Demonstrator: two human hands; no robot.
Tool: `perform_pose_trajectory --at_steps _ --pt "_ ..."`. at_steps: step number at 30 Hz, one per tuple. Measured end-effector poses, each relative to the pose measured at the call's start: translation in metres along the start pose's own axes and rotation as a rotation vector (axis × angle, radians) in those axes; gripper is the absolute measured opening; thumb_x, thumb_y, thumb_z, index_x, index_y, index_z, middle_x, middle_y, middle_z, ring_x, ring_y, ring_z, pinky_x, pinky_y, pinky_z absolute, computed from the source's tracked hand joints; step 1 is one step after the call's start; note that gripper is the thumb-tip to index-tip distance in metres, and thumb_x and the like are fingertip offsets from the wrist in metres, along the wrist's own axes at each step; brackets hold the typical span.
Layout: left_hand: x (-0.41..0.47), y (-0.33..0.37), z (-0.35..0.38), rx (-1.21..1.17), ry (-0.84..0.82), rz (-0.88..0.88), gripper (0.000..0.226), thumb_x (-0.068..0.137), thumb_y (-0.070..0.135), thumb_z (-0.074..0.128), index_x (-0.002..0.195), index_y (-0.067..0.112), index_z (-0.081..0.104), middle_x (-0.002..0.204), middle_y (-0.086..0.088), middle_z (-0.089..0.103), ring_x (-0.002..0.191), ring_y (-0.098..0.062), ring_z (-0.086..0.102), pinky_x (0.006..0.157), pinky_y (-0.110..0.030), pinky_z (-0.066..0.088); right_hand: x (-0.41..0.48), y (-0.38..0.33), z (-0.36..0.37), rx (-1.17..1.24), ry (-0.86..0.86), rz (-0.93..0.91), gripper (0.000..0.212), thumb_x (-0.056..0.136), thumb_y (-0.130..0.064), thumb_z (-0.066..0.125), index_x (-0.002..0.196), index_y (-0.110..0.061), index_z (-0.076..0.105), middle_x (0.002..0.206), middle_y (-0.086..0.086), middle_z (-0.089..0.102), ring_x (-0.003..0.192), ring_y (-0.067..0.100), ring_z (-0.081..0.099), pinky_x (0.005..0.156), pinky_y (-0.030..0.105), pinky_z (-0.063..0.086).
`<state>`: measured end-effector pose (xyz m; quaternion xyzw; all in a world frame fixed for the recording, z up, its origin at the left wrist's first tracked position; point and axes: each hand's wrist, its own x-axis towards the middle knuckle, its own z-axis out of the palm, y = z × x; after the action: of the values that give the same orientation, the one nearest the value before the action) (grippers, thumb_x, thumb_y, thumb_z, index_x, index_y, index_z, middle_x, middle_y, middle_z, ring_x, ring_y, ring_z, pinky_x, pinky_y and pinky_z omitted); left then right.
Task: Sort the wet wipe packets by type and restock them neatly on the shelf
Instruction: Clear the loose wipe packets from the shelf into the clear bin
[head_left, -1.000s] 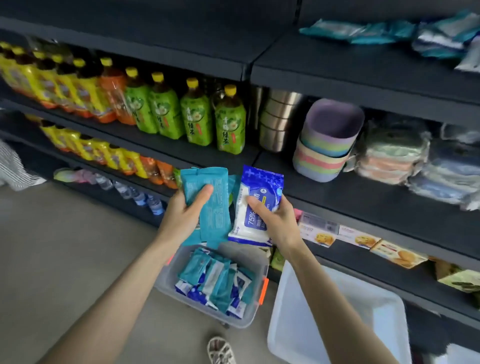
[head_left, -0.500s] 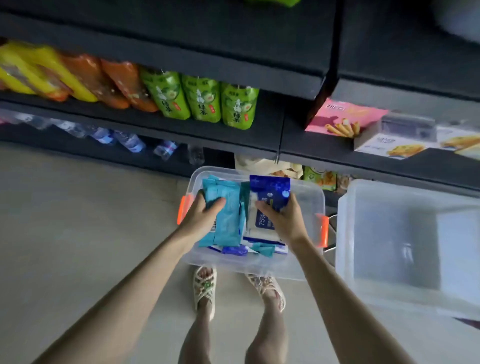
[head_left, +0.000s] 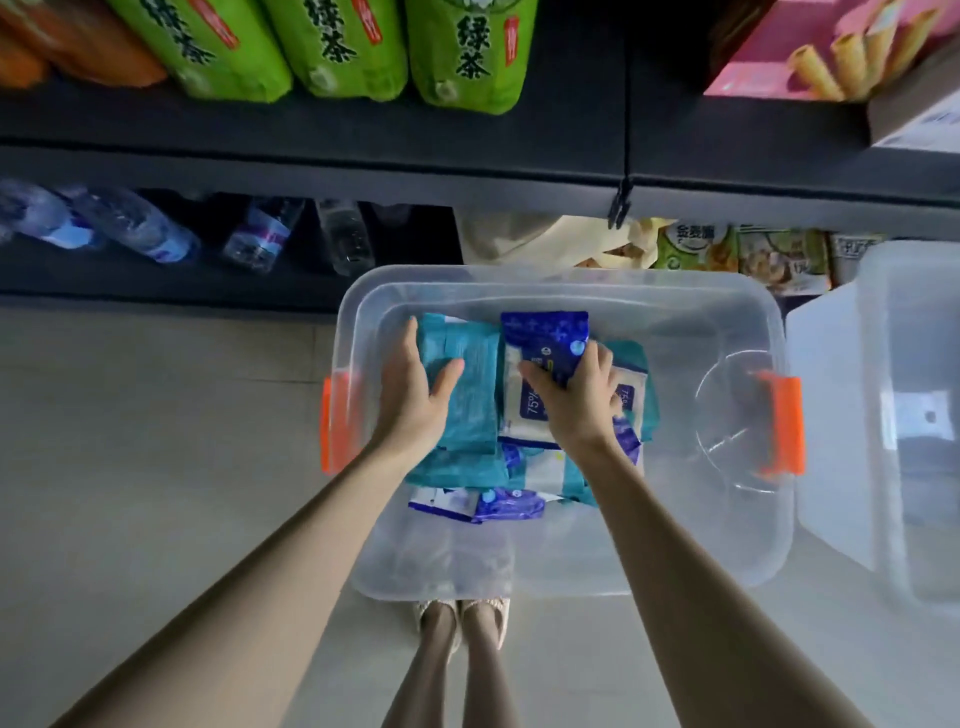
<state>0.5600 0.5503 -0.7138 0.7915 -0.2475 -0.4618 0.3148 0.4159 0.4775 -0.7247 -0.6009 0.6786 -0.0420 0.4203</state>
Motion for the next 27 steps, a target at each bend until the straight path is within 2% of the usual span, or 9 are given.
perform_pose_trajectory --at_steps 2,5,8,11,14,17,20,24,27 --pt "0.004 -0.007 0.008 0.055 0.021 0.045 0.066 0.099 0.031 0.044 0.152 0.021 0.007 0.156 0.001 0.018 0.142 -0.013 0.019 0.113 -0.027 0.017 0.004 0.005 0.005 0.024 -0.005 -0.055 0.06 0.086 -0.039 0.066 0.133 -0.013 0.038 0.132 0.007 0.045 0.125 0.027 0.039 0.106 0.042 0.023" --pt "0.006 -0.021 0.014 0.193 0.065 0.11 0.059 0.1 0.032 0.039 0.151 0.02 0.013 0.149 -0.012 0.033 0.132 -0.026 0.035 0.103 -0.028 0.03 0.005 0.014 0.008 -0.016 -0.07 -0.148 0.066 0.088 -0.047 0.059 0.139 -0.018 0.03 0.132 0.003 0.048 0.125 0.024 0.041 0.104 0.039 0.022" --pt "0.0 -0.027 0.011 0.339 0.091 0.186 0.057 0.101 0.034 0.035 0.151 0.016 0.016 0.134 -0.013 0.047 0.114 -0.028 0.049 0.094 -0.031 0.039 0.003 0.019 0.004 -0.195 -0.172 -0.15 0.057 0.088 -0.059 0.05 0.127 -0.018 0.039 0.132 0.002 0.047 0.126 0.025 0.037 0.106 0.04 0.02" --pt "-0.011 -0.023 0.007 0.402 0.026 0.132 0.059 0.101 0.036 0.033 0.152 0.015 0.01 0.143 -0.017 0.038 0.118 -0.03 0.048 0.097 -0.038 0.043 0.0 0.016 -0.003 -0.338 -0.254 -0.1 0.077 0.088 -0.066 0.042 0.145 -0.017 0.025 0.155 0.002 0.024 0.142 0.025 0.021 0.116 0.047 0.014" --pt "-0.028 -0.008 -0.002 0.521 -0.063 0.111 0.058 0.101 0.035 0.037 0.151 0.014 0.017 0.146 -0.018 0.032 0.111 -0.026 0.055 0.093 -0.037 0.049 -0.013 0.004 -0.021 -0.363 -0.326 -0.065 0.076 0.094 -0.055 0.044 0.152 -0.017 0.015 0.161 0.002 0.005 0.145 0.031 0.015 0.116 0.048 0.02" --pt "-0.051 0.015 -0.02 0.682 -0.209 0.126 0.045 0.1 0.027 0.044 0.139 0.007 0.041 0.139 -0.014 0.046 0.119 -0.027 0.053 0.1 -0.042 0.045 -0.036 -0.011 -0.054 -0.335 -0.351 -0.094 0.061 0.095 -0.039 0.053 0.146 -0.013 0.033 0.156 0.009 0.022 0.136 0.03 0.034 0.105 0.039 0.034" --pt "-0.087 0.062 -0.039 0.78 -0.312 0.179 0.028 0.099 0.025 0.045 0.117 0.008 0.056 0.113 -0.011 0.066 0.092 -0.024 0.065 0.081 -0.04 0.053 -0.067 -0.034 -0.104 -0.323 -0.288 -0.135 0.049 0.093 -0.03 0.056 0.136 -0.009 0.047 0.145 0.011 0.041 0.126 0.029 0.045 0.1 0.036 0.038" --pt "-0.14 0.163 -0.057 0.839 -0.181 0.361 0.03 0.098 0.029 0.045 0.123 0.015 0.054 0.113 -0.007 0.067 0.095 -0.026 0.063 0.079 -0.041 0.052 -0.112 -0.078 -0.201 -0.301 -0.205 -0.239 0.035 0.094 -0.026 0.056 0.124 -0.008 0.056 0.126 0.015 0.059 0.11 0.032 0.058 0.092 0.044 0.049" --pt "-0.19 0.254 -0.056 0.786 -0.082 0.563 0.027 0.096 0.026 0.048 0.118 0.014 0.057 0.111 -0.011 0.068 0.096 -0.032 0.063 0.078 -0.042 0.051 -0.148 -0.105 -0.29 -0.297 -0.081 -0.363 0.03 0.093 -0.022 0.056 0.118 -0.005 0.058 0.119 0.018 0.063 0.109 0.036 0.059 0.091 0.045 0.048"
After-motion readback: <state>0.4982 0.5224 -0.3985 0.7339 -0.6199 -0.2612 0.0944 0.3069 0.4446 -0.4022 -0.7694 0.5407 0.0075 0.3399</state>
